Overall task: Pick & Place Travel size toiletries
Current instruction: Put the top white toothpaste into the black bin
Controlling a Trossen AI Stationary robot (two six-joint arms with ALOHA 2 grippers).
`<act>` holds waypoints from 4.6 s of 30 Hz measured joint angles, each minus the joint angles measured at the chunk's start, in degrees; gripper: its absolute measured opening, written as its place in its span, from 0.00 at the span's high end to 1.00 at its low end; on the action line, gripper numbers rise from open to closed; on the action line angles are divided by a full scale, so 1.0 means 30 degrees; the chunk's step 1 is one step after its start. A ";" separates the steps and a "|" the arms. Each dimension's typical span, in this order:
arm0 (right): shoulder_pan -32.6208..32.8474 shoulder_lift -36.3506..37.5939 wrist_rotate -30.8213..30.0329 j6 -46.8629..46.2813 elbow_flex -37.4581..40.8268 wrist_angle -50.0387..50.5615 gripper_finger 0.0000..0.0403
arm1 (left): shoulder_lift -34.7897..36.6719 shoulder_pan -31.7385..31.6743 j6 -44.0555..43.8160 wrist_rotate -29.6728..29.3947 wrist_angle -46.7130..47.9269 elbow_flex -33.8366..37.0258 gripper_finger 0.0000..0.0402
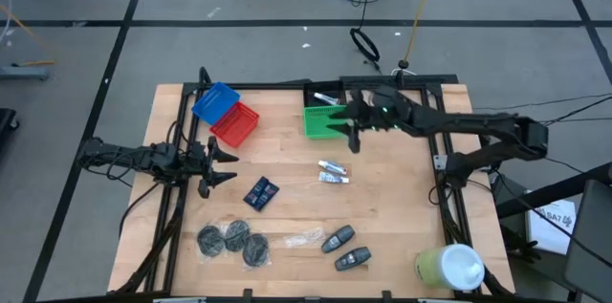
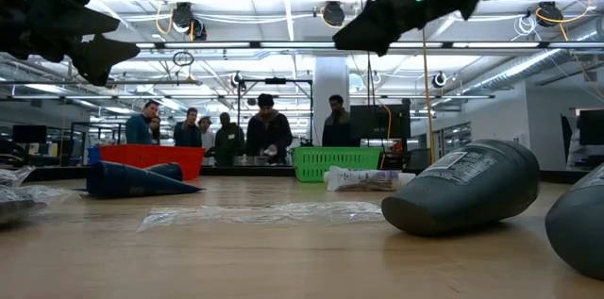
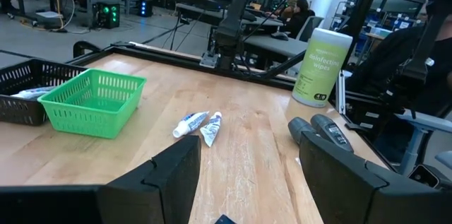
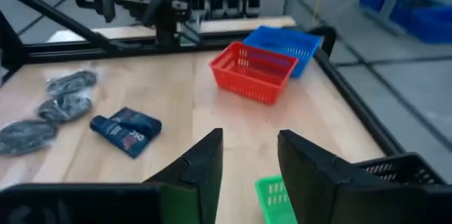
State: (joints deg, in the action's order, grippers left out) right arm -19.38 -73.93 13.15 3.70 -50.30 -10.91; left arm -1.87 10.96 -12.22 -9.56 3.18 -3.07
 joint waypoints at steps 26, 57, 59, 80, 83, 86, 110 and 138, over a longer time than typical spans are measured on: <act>0.4387 0.8612 -0.1375 -0.4675 1.1962 -0.7846 0.76 | 0.0004 0.0000 -0.0003 0.0007 0.0000 0.0000 0.41; 0.9756 0.2502 -0.8024 -0.5283 0.6077 0.1417 0.55 | 0.0002 0.0000 -0.0003 0.0007 0.0000 0.0000 0.41; 0.9724 0.1642 -0.8396 -0.4786 0.5092 0.2078 0.51 | 0.0000 0.0000 -0.0002 0.0007 0.0000 0.0000 0.41; 0.6565 -0.4299 -0.6849 -0.3467 0.1908 0.3829 0.45 | -0.0001 0.0000 -0.0003 0.0027 -0.0095 0.0000 0.41; 0.6178 -0.4782 -0.6850 -0.3275 0.1908 0.3475 0.45 | -0.0001 0.0000 -0.0003 0.0029 -0.0095 0.0000 0.41; 0.5942 -0.5126 -0.6821 -0.3207 0.1902 0.2924 0.46 | 0.0001 0.0000 -0.0003 0.0022 -0.0102 0.0000 0.41; 0.5443 -0.8372 -0.5340 -0.3155 0.1886 0.1261 0.49 | 0.0006 0.0000 -0.0003 0.0022 -0.0102 0.0000 0.41; 0.5458 -0.8430 -0.5340 -0.2929 0.1915 0.1390 0.72 | -0.0001 -0.0006 -0.0003 0.0015 -0.0102 0.0000 0.41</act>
State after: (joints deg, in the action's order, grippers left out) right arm -3.01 -99.22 -2.87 -5.08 -44.56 -6.74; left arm -1.87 10.94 -12.23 -9.52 2.87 -3.07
